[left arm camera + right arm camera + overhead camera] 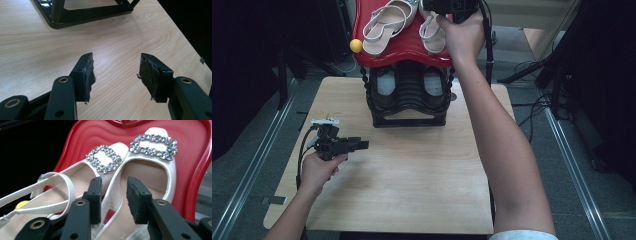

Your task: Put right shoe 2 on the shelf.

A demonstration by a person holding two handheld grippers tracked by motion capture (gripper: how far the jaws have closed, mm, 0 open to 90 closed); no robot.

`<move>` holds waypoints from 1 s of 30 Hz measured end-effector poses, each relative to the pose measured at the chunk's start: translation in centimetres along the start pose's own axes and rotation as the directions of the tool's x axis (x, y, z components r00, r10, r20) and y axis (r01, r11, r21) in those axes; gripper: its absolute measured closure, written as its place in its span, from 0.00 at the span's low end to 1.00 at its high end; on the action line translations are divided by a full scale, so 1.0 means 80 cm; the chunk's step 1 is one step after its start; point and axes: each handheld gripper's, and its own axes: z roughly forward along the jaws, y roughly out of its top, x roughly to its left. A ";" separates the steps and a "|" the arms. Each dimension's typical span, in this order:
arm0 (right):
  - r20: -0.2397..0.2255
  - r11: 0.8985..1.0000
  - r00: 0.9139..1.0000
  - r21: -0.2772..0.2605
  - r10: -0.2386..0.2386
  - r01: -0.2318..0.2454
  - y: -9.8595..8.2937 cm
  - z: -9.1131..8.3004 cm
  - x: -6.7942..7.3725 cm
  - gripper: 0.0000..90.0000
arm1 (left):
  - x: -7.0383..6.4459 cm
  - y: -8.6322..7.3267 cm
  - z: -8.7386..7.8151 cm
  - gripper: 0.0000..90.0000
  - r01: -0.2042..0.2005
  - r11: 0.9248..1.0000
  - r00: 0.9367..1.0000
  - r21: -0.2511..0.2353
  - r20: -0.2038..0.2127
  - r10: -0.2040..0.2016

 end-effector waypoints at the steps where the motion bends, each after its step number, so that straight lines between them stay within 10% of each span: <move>1: -0.009 1.000 1.000 0.001 0.002 -0.002 0.000 -0.002 -0.001 0.72 | 0.000 0.000 0.000 0.50 -0.002 1.000 1.000 0.001 0.001 0.002; 30: -0.001 0.999 0.999 0.004 0.054 -0.054 -0.031 -0.051 -0.067 0.62 | -0.001 0.000 0.002 0.50 -0.010 1.000 1.000 0.005 -0.005 0.010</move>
